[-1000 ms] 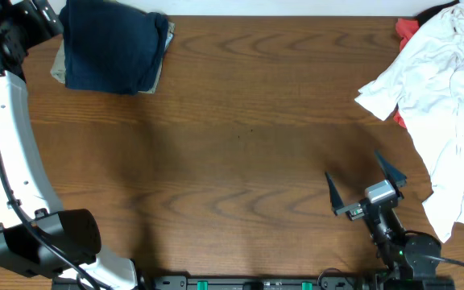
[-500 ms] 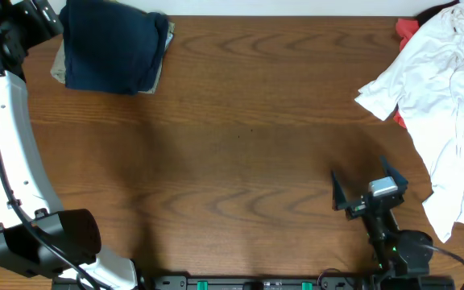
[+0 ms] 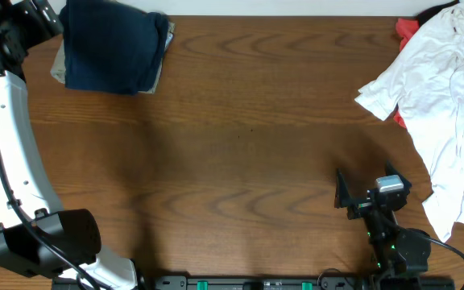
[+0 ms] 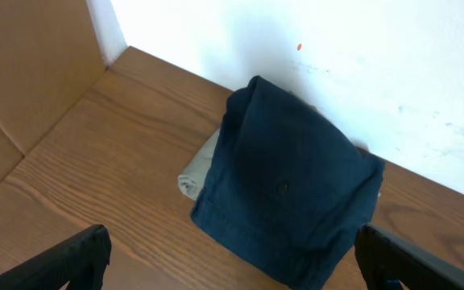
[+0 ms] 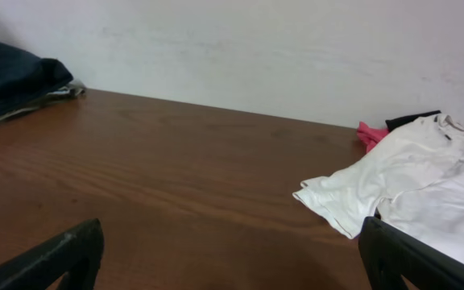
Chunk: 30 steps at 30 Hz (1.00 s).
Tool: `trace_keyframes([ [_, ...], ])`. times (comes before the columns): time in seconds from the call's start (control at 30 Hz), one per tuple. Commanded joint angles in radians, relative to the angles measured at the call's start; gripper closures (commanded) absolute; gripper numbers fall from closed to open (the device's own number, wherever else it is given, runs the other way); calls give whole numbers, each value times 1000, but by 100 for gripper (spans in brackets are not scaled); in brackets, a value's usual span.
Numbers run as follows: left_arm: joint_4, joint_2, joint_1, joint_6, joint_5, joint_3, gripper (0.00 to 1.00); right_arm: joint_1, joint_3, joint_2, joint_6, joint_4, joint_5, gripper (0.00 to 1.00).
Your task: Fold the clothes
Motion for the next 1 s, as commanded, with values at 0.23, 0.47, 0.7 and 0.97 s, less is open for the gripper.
trace_keyframes([
  [0.23,0,6,-1,-9,-5,-4,2,11,-2,-8,18,-5,13,1],
  [0.47,0,6,-1,-9,-5,-4,2,11,-2,-8,18,-5,13,1],
  [0.7,-2,2,-1,-9,-5,-5,2,11,-2,-8,18,-5,13,1],
  [0.97,-23,-137,-96,-9,-5,-37,2,11,-2,-8,18,-5,13,1],
])
